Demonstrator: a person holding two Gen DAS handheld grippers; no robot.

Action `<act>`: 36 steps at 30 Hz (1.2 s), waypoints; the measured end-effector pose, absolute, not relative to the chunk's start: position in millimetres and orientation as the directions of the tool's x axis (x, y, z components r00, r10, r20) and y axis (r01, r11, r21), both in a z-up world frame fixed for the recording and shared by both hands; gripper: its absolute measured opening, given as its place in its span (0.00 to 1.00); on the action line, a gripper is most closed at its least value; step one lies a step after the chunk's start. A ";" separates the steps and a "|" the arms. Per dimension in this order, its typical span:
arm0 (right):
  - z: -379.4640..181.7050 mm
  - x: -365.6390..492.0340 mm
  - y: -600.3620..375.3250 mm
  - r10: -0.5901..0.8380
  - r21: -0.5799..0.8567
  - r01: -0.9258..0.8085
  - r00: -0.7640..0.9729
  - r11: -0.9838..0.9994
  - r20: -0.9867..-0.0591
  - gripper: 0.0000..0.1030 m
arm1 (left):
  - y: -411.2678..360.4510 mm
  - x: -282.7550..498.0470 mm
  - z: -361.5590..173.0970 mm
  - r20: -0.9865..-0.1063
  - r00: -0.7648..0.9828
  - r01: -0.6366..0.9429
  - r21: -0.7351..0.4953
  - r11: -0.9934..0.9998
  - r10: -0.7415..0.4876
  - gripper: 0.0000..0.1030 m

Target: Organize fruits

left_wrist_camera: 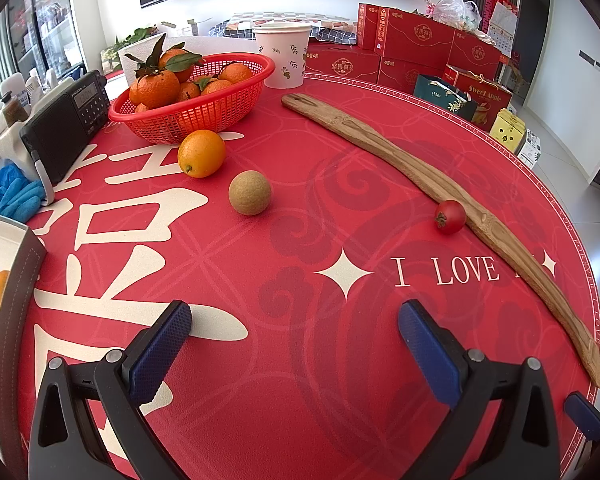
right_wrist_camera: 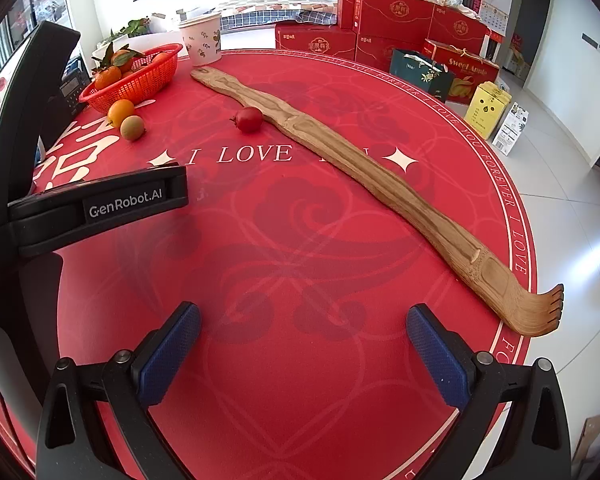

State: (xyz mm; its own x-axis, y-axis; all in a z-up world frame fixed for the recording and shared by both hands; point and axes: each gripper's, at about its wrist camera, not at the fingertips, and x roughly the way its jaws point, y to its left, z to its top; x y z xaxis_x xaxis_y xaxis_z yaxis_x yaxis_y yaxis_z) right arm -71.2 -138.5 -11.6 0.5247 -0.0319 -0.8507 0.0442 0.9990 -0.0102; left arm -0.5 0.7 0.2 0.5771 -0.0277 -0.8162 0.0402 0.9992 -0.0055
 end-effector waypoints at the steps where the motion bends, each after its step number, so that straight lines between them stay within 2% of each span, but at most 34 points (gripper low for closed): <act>1: -11.6 -71.2 -138.6 -0.033 -0.010 0.047 0.525 0.999 -0.850 1.00 | 0.7 -0.5 0.2 -0.816 0.577 0.040 -0.006 0.999 -0.028 1.00; 36: -11.2 -67.2 -134.9 -0.045 -0.012 0.067 0.526 0.998 -0.850 1.00 | 0.7 -0.5 0.2 -0.816 0.577 0.040 -0.006 0.999 -0.028 1.00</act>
